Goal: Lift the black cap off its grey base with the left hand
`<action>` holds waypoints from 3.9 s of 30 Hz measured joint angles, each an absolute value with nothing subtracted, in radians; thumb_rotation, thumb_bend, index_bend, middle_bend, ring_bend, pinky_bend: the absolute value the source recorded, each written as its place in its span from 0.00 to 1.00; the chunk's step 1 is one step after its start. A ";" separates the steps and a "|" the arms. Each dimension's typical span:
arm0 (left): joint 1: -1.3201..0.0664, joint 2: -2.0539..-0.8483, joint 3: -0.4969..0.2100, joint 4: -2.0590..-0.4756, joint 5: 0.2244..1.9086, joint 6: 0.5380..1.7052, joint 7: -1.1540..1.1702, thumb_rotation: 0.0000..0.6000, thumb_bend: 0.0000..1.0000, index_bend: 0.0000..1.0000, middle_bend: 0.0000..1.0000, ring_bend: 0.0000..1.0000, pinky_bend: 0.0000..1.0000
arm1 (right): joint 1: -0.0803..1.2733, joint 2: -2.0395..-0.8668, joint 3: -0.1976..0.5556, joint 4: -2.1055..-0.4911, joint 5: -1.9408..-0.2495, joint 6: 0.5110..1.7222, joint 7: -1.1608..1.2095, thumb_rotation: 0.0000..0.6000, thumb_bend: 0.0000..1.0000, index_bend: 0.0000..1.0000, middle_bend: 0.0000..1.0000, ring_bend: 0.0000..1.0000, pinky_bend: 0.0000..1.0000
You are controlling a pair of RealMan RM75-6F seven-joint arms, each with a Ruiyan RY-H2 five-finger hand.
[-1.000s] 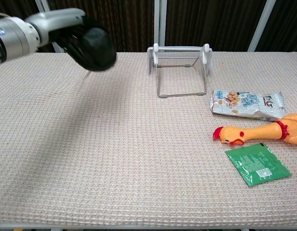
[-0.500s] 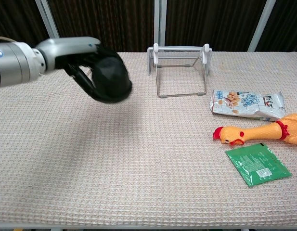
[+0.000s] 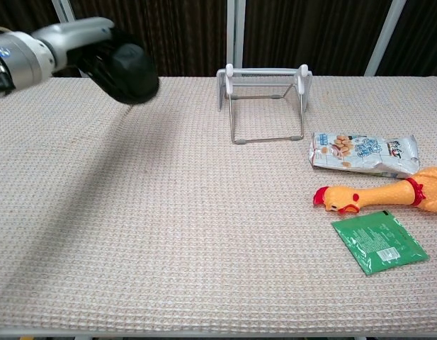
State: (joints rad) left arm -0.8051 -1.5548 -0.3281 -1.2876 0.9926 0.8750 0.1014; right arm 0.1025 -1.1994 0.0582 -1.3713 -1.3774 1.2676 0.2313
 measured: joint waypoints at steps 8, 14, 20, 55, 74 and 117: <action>-0.794 -1.550 -0.328 -1.184 0.971 0.885 0.097 1.00 0.23 0.36 0.39 0.29 0.38 | 0.106 -1.204 0.054 -1.371 -1.383 1.263 0.226 1.00 0.19 0.00 0.00 0.00 0.00; -0.762 -1.509 -0.257 -1.530 1.064 0.817 0.002 1.00 0.23 0.36 0.39 0.29 0.38 | 0.103 -1.199 0.059 -1.372 -1.376 1.267 0.232 1.00 0.19 0.00 0.00 0.00 0.00; -0.756 -1.482 -0.227 -1.810 1.145 0.771 -0.065 1.00 0.23 0.36 0.39 0.29 0.38 | 0.104 -1.204 0.057 -1.358 -1.376 1.257 0.244 1.00 0.19 0.00 0.00 0.00 0.00; -0.690 -1.637 -0.134 -1.367 1.174 0.944 0.025 1.00 0.23 0.36 0.39 0.29 0.38 | 0.115 -1.130 0.094 -1.516 -1.434 1.378 0.049 1.00 0.19 0.00 0.00 0.00 0.00; -0.678 -1.714 -0.121 -1.221 1.294 0.948 -0.138 1.00 0.14 0.13 0.13 0.08 0.18 | 0.136 -1.130 0.089 -1.545 -1.425 1.361 -0.031 1.00 0.19 0.00 0.00 0.00 0.00; -0.669 -1.635 -0.188 -1.346 1.253 0.947 -0.108 1.00 0.23 0.21 0.40 0.26 0.33 | 0.133 -1.140 0.080 -1.529 -1.410 1.359 -0.010 1.00 0.19 0.00 0.00 0.00 0.00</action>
